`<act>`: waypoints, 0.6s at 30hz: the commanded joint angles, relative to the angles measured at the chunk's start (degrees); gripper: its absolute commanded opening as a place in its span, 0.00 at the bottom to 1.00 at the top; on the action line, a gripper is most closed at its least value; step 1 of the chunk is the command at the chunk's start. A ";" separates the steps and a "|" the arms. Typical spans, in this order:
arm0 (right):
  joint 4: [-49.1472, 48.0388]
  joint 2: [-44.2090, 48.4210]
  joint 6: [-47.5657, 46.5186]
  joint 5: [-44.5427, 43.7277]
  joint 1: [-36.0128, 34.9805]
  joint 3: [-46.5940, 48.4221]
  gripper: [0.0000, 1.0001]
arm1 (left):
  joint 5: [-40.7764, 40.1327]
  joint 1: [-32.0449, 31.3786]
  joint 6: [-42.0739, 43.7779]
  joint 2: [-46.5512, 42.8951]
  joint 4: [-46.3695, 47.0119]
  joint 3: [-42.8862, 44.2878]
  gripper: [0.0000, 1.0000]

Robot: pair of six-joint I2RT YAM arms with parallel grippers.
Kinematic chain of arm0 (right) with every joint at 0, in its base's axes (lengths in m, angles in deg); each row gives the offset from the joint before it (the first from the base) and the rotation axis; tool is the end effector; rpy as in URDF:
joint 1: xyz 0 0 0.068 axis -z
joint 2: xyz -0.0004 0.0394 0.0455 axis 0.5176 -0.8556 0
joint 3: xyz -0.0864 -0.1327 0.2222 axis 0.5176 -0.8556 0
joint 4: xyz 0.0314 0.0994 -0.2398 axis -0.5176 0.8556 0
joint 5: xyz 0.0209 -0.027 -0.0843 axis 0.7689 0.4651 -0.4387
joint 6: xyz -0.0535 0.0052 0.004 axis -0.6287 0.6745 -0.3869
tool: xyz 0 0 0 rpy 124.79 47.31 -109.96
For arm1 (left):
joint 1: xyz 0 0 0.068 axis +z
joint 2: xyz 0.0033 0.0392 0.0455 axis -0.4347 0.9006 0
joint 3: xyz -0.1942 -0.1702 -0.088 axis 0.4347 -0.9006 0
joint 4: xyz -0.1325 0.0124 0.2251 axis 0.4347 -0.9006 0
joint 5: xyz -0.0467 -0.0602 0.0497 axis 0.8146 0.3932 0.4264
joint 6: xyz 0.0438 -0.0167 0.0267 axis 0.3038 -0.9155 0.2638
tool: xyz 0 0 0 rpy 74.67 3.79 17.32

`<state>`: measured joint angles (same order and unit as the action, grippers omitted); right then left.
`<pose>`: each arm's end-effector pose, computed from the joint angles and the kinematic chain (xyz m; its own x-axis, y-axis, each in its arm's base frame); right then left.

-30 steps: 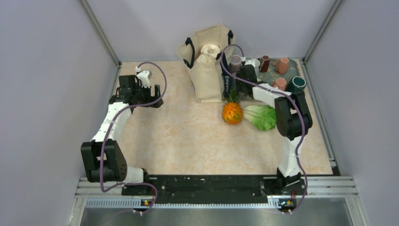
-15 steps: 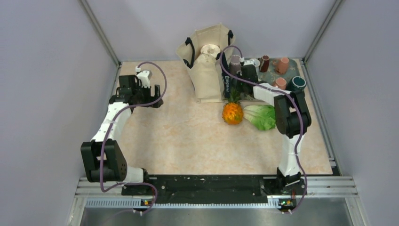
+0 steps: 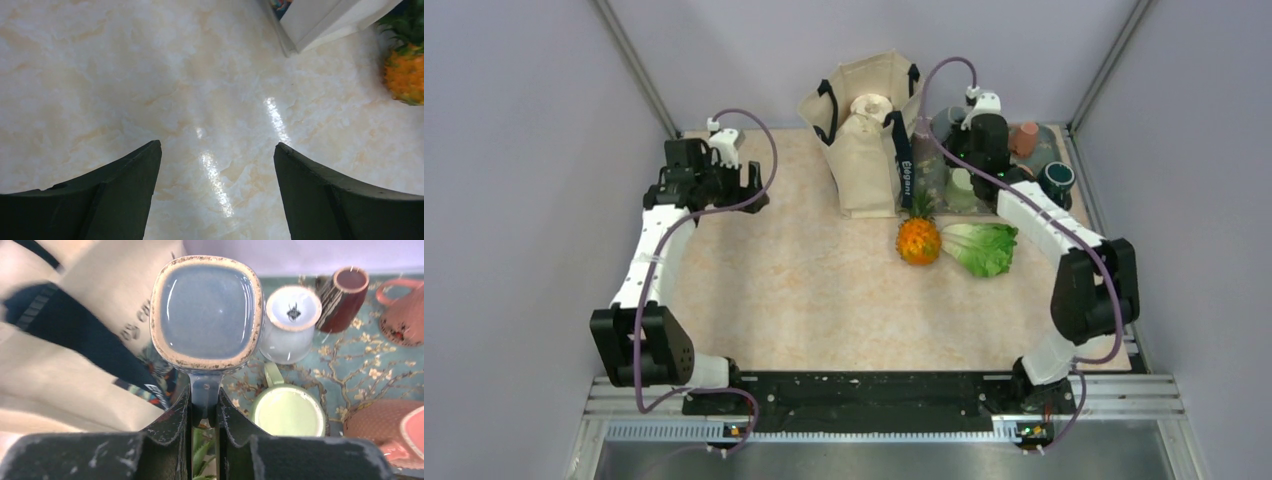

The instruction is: Turn the mug right side up

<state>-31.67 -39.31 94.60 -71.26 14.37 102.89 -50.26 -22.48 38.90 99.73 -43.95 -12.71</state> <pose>0.3864 0.1123 0.3004 -0.3722 0.1270 -0.9194 -0.0985 0.9796 0.1751 0.3077 0.0037 0.3227 -0.6131 0.1051 -0.7830 0.3353 0.9320 -0.1375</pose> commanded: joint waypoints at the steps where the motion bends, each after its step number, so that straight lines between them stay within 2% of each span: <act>1: -6.70 10.45 2.19 4.11 -0.49 -1.19 0.00 | 9.53 0.08 0.42 -0.46 -5.16 8.05 0.87; 5: -11.22 17.53 4.94 8.87 -4.76 -4.49 0.00 | 23.42 -0.01 -6.03 0.35 -6.91 14.91 0.86; 7: -16.73 19.85 9.28 13.75 -7.24 -6.79 0.00 | 33.00 -0.43 -14.09 0.84 -4.46 17.29 0.86; 9: -23.30 20.71 14.87 16.98 -10.73 -9.12 0.00 | 38.12 -1.86 -21.54 1.17 1.37 18.72 0.88; 13: -34.99 18.61 24.62 21.95 -15.14 -10.33 0.00 | 42.90 -6.56 -33.64 2.53 10.84 20.24 0.99; 18: -40.59 15.02 30.05 24.10 -18.05 -8.13 0.00 | 42.76 -10.06 -40.40 3.82 17.12 20.03 0.97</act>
<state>-59.58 -22.75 117.27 -50.59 -2.24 92.38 -11.83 -30.76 8.37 102.33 -35.71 5.76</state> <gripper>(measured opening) 0.128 0.983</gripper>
